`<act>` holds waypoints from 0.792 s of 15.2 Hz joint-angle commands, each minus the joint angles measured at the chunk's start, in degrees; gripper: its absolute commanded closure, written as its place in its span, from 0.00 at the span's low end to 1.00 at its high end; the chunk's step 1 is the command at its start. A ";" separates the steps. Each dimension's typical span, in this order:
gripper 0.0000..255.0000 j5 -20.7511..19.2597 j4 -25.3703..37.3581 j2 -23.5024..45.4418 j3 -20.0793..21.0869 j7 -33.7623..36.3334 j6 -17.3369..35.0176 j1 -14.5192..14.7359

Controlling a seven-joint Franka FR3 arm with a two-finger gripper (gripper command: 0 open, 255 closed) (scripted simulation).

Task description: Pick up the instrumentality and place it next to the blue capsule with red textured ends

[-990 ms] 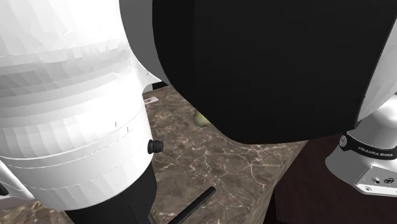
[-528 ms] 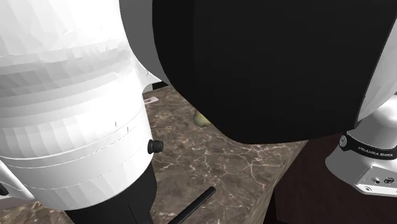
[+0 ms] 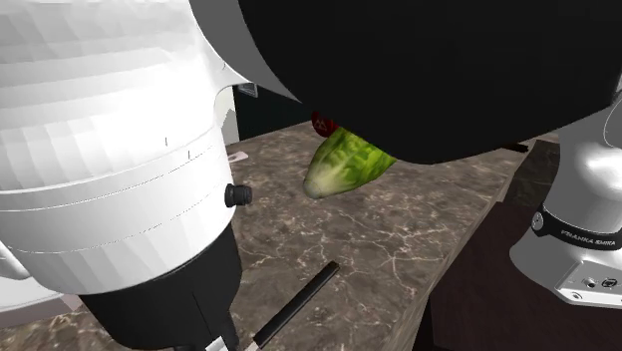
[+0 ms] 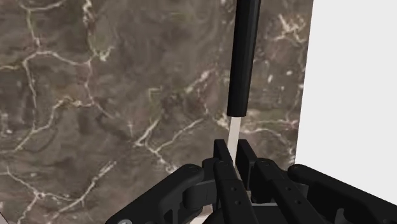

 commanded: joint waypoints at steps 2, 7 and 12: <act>1.00 0.41 1.18 -0.85 0.22 -0.26 -1.98 -0.04; 1.00 1.00 3.37 -2.03 0.51 -0.69 -5.25 -0.09; 1.00 1.46 5.96 -2.93 0.74 -1.06 -8.66 -0.04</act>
